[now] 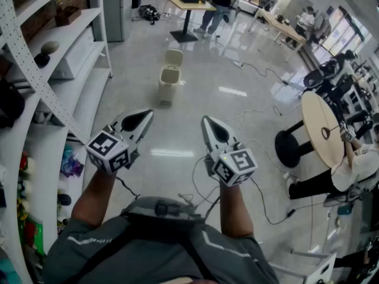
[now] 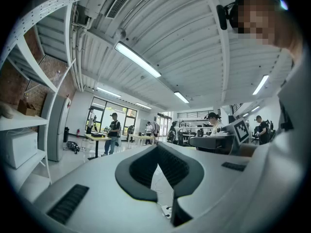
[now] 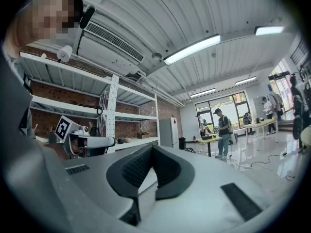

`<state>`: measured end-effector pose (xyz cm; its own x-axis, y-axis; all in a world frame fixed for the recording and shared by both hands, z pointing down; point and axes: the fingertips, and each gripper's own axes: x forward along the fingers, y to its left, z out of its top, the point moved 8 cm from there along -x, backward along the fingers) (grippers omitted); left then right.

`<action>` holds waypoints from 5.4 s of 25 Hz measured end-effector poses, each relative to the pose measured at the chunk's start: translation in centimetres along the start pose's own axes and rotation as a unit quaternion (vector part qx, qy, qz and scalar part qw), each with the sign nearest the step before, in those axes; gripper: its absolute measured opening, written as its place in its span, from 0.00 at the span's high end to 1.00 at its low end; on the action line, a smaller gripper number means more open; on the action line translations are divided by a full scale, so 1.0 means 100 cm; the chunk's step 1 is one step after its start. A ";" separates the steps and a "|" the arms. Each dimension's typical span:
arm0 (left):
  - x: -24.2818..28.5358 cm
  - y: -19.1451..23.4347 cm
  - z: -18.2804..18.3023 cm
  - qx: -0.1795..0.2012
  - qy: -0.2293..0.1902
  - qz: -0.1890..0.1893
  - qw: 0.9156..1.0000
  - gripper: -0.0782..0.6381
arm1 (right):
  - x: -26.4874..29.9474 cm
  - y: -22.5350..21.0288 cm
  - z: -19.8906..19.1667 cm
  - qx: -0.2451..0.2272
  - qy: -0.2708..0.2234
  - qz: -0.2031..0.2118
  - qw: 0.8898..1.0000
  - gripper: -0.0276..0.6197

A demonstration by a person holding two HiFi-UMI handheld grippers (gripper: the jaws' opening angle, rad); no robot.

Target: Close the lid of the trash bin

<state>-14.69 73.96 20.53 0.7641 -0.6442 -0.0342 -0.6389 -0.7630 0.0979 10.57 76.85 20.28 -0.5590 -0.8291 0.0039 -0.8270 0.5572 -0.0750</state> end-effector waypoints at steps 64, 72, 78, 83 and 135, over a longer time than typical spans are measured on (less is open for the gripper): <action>0.107 0.138 -0.004 -0.012 0.008 0.028 0.999 0.89 | 0.168 -0.092 -0.006 0.033 -0.016 0.036 0.999 0.94; 0.183 0.163 -0.004 0.001 0.018 0.046 0.999 0.89 | 0.199 -0.164 -0.004 0.000 -0.018 0.038 0.999 0.94; 0.214 0.185 0.000 0.007 0.026 0.052 0.998 0.89 | 0.224 -0.192 -0.006 0.020 -0.024 0.052 0.998 0.94; 0.240 0.205 -0.004 0.002 0.036 0.048 0.998 0.89 | 0.243 -0.216 -0.007 0.031 -0.032 0.043 0.998 0.94; 0.532 0.526 0.033 -0.005 -0.001 0.066 0.998 0.89 | 0.602 -0.494 0.040 0.029 -0.018 0.045 0.998 0.94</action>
<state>-7.96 -0.60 20.55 0.6734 -0.7389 -0.0222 -0.7328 -0.6712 0.1114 18.00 -0.79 20.23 -0.6273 -0.7776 -0.0418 -0.7680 0.6267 -0.1319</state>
